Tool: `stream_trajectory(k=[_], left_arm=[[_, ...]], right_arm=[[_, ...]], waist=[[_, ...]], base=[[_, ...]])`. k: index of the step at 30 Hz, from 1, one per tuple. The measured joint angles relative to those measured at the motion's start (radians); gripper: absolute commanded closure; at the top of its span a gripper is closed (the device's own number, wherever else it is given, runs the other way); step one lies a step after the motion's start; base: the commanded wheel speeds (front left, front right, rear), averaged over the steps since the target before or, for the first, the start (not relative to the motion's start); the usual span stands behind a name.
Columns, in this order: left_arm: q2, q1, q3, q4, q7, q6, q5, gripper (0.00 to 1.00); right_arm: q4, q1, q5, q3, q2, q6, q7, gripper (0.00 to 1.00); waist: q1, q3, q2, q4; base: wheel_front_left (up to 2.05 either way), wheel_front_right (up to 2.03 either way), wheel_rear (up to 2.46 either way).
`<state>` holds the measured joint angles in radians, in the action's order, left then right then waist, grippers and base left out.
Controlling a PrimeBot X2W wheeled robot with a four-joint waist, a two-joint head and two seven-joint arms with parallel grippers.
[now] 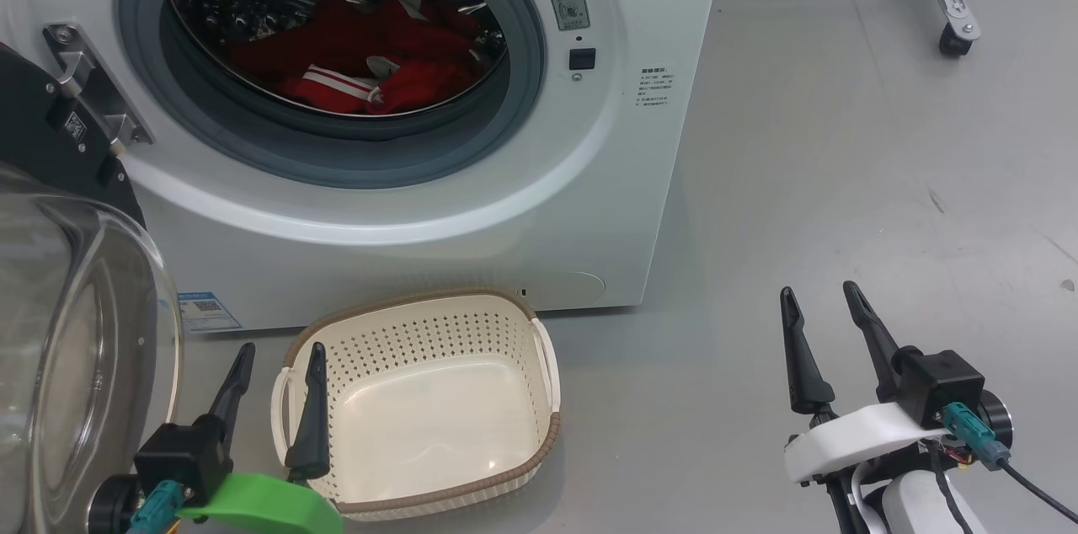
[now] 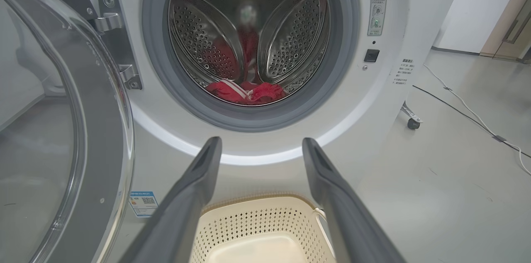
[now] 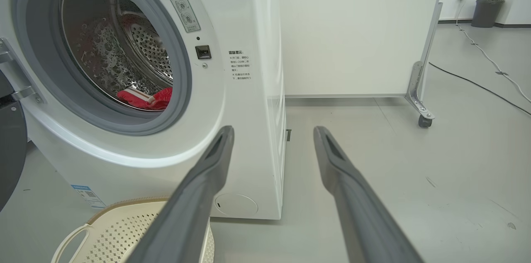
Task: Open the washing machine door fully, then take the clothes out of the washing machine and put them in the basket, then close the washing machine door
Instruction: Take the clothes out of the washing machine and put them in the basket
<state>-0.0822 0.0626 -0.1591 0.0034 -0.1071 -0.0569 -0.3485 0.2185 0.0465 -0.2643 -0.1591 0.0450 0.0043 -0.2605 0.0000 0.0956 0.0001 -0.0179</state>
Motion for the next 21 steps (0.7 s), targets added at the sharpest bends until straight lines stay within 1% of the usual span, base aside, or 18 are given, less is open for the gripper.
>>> stream_trajectory(k=[7,9,21], left_arm=[[0.0,0.0,0.0,0.0,0.0,-0.001,0.0,0.0],[0.0,0.0,0.0,0.0,0.0,-0.001,0.0,0.0],[0.001,0.0,-0.004,-0.001,0.002,-0.001,-0.001,0.0]], right_arm=[[0.0,0.0,0.0,-0.002,0.0,0.0,0.0,0.0],[0.0,0.0,0.0,-0.001,0.0,-0.007,0.0,0.0],[-0.009,0.001,0.0,0.004,0.0,-0.007,0.0,0.0]], waist=[[0.0,0.003,0.0,0.001],[0.0,0.003,0.0,0.002],[0.0,0.021,-0.0001,0.005]], base=[[0.03,-0.03,0.0],[0.0,0.0,0.0],[0.0,0.0,0.0]])
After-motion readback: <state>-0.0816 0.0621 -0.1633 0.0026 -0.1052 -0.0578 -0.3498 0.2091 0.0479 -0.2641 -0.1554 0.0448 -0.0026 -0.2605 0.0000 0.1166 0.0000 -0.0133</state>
